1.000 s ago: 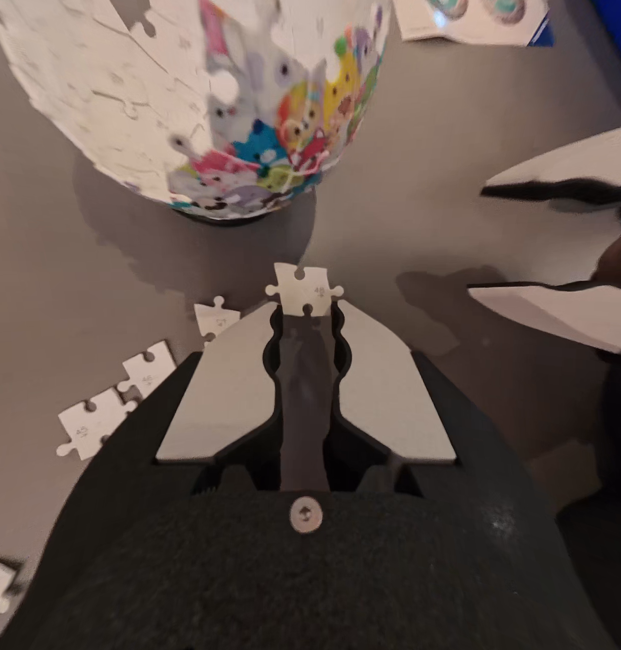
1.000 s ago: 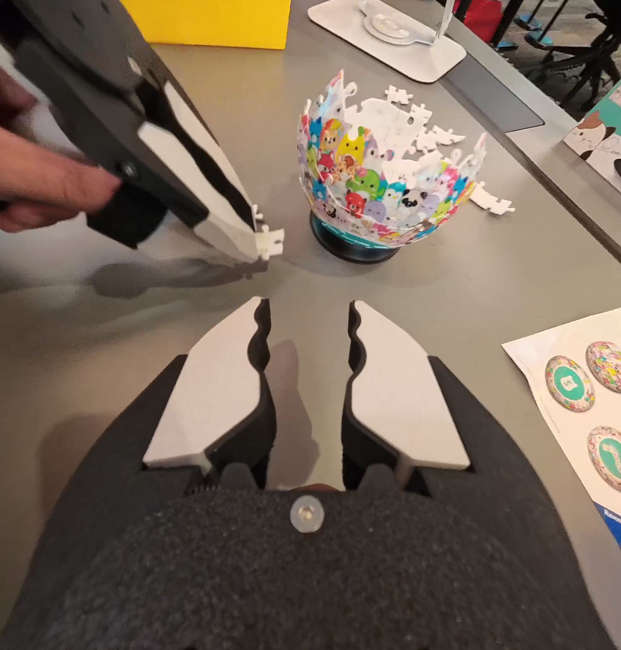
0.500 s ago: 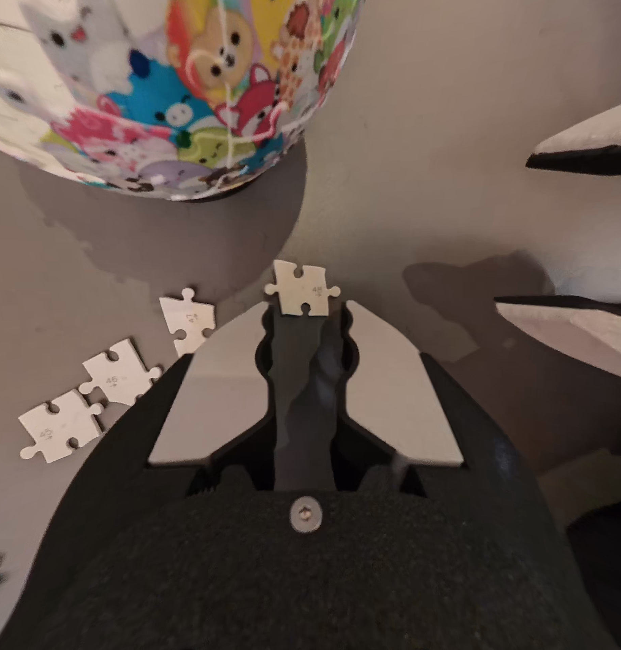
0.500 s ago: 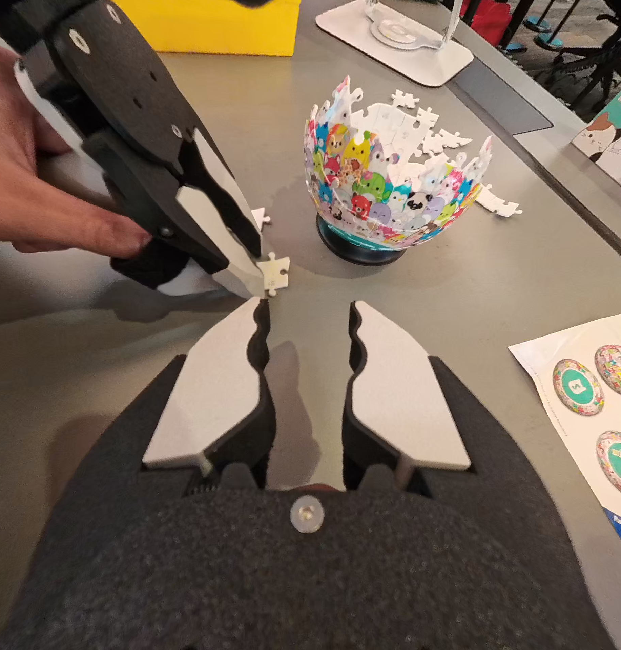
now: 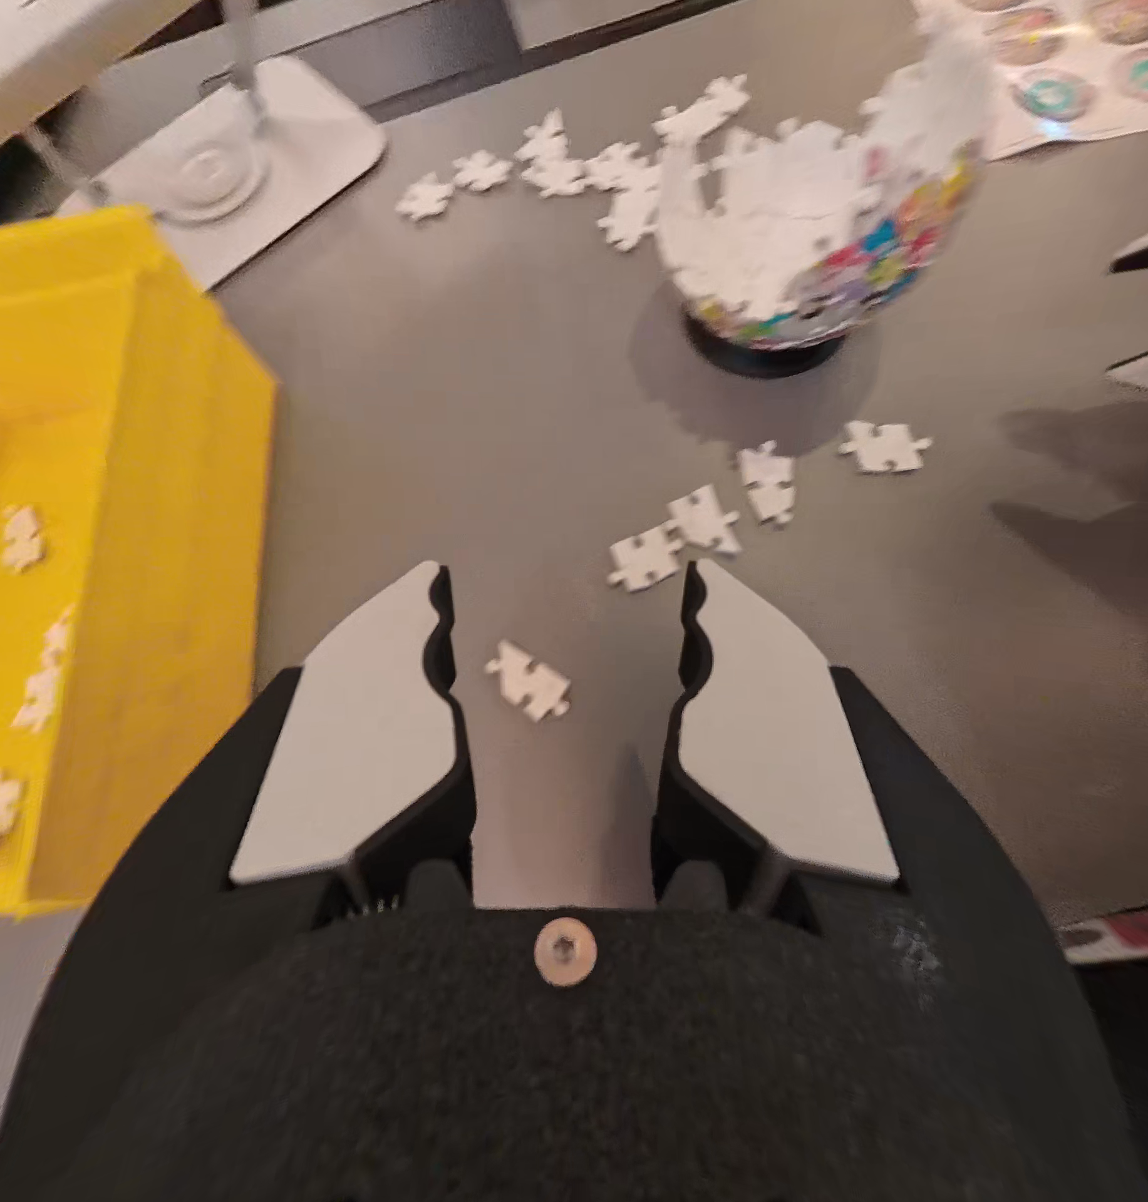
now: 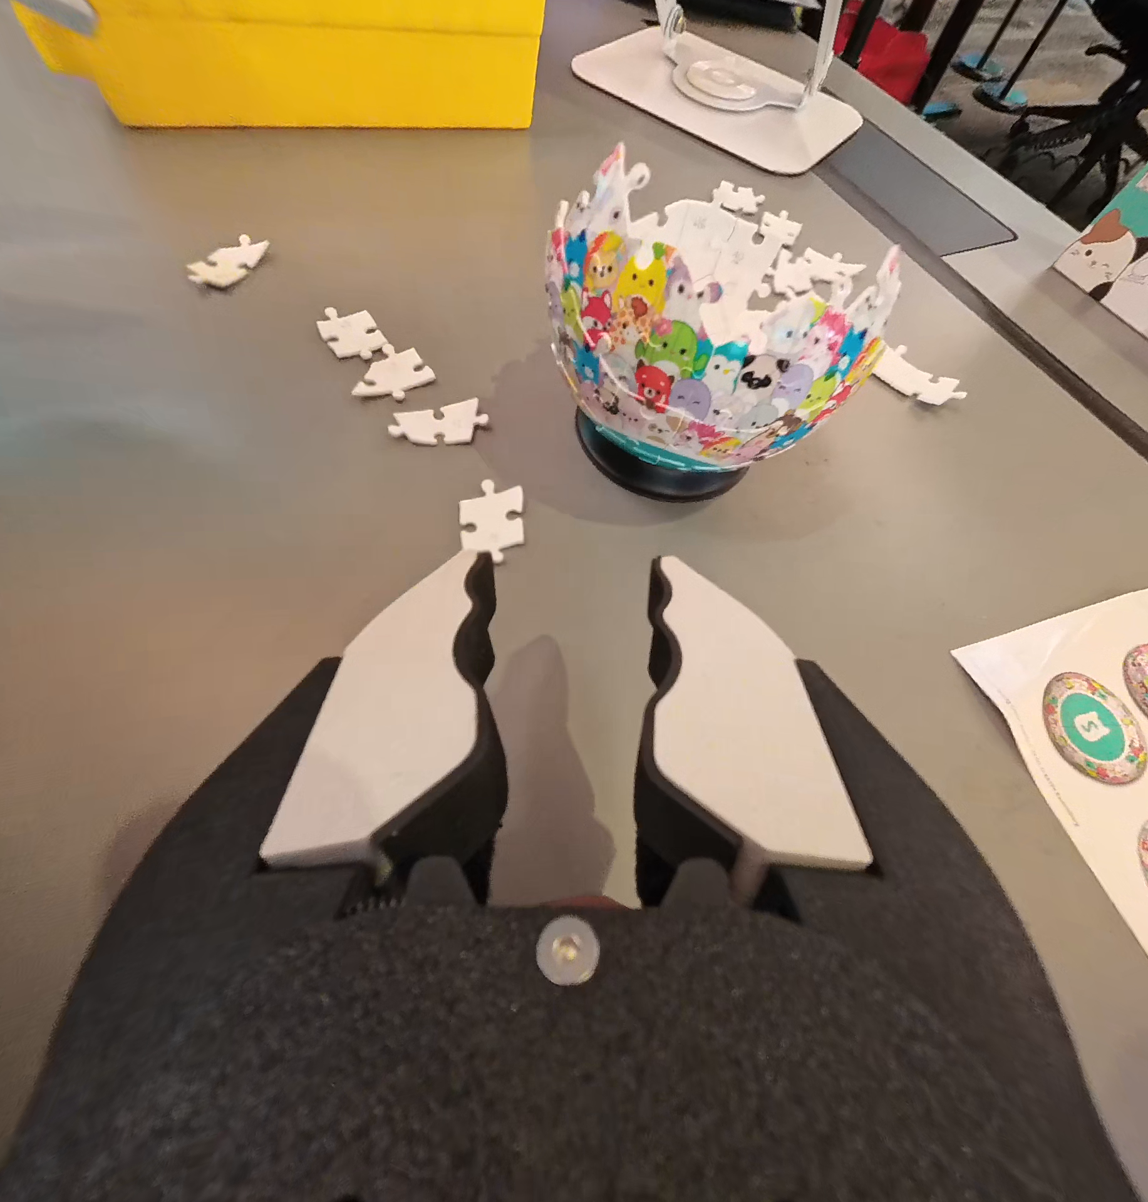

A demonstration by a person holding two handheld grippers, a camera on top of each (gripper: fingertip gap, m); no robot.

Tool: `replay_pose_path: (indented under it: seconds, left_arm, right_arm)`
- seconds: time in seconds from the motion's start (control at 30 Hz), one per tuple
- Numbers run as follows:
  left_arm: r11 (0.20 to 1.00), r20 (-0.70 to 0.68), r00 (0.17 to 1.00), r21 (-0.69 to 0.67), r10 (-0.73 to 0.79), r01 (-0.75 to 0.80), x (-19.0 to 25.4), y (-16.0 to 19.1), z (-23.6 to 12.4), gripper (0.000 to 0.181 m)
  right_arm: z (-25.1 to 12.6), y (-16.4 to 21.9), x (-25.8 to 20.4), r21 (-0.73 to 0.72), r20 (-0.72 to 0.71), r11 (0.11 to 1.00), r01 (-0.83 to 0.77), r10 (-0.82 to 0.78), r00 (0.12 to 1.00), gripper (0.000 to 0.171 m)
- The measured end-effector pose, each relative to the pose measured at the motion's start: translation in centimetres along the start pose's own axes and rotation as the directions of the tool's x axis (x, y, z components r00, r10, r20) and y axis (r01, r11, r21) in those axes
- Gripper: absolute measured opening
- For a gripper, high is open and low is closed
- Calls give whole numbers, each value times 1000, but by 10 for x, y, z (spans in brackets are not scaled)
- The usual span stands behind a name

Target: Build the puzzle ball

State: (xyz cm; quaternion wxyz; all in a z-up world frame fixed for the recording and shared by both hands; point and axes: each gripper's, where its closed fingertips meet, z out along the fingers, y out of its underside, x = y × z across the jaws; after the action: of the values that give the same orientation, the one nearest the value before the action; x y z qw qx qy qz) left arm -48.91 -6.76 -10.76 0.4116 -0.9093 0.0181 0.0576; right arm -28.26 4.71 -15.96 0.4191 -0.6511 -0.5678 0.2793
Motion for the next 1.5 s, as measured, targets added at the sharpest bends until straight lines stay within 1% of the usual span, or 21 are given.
replay_pose_path:
  seconds: [0.1, 0.17, 0.27, 0.4, 0.53, 0.67, 0.73, 0.77, 0.87, 0.93, 1.03, 1.1, 1.17, 1.27, 1.43, 1.5]
  left_arm:
    - [993, 3, 994, 36, -113, 113, -34, 13, -18, 65]
    - [979, -25, 985, 108, -171, 172, -48, 12, -30, 59]
    - [955, -66, 975, 197, -214, 223, -62, 11, -40, 60]
    - [926, -106, 973, 300, -204, 227, -72, 5, -41, 65]
    - [931, -195, 967, 292, -166, 219, -65, 0, -27, 67]
    - [939, -355, 931, 284, -86, 195, -46, -27, -10, 66]
    - [953, -430, 902, 251, -49, 171, -33, -48, 11, 69]
    - [964, -443, 896, 223, -34, 147, -26, -59, 28, 71]
    - [996, -436, 900, 74, -11, 48, -11, -85, 103, 66]
    - [998, -441, 896, 9, 54, -55, -2, -99, 158, 61]
    - [955, -385, 892, -73, 238, -286, -2, -105, 232, 64]
    - [915, -351, 872, -87, 341, -393, -6, -108, 264, 65]
    - [893, -347, 851, -73, 395, -444, -6, -114, 280, 64]
    - [898, -416, 824, -38, 384, -438, 3, -125, 286, 63]
    - [867, -481, 794, -125, 373, -483, 2, -119, 305, 62]
    - [869, -517, 782, -136, 348, -476, 4, -118, 306, 55]
  right_arm:
    - [1, -3, 7, 33, -1, 999, -25, 25, 1000, 46]
    - [0, -6, 13, 65, 5, 996, -68, 68, 998, 46]
    - [-1, -7, 20, 73, -9, 992, -99, 100, 995, 45]
    - [2, -3, 18, -5, -14, 998, -62, 62, 998, 45]
    - [7, -4, 3, -60, 6, 997, -40, 40, 999, 47]
    - [14, -1, -12, -89, 11, 996, -3, 4, 1000, 46]
    - [17, 0, -16, -92, 17, 996, -5, 7, 1000, 46]
    - [18, 0, -19, -87, 27, 996, -11, 14, 1000, 46]
    - [16, -2, -19, -69, 36, 997, -14, 16, 999, 46]
    - [12, -1, -16, -57, 30, 998, -12, 14, 999, 46]
    - [4, 7, -9, -54, 12, 998, -18, 18, 1000, 46]
    - [-3, 11, -5, -46, -2, 999, -24, 24, 1000, 45]
    - [-7, 17, -1, -45, -10, 998, -37, 37, 999, 44]
    - [-11, 24, 5, -36, -3, 997, -62, 62, 998, 44]
    - [-12, 29, 12, -22, 18, 992, -121, 121, 993, 44]
    - [-14, 30, 14, -16, 11, 991, -130, 130, 991, 44]
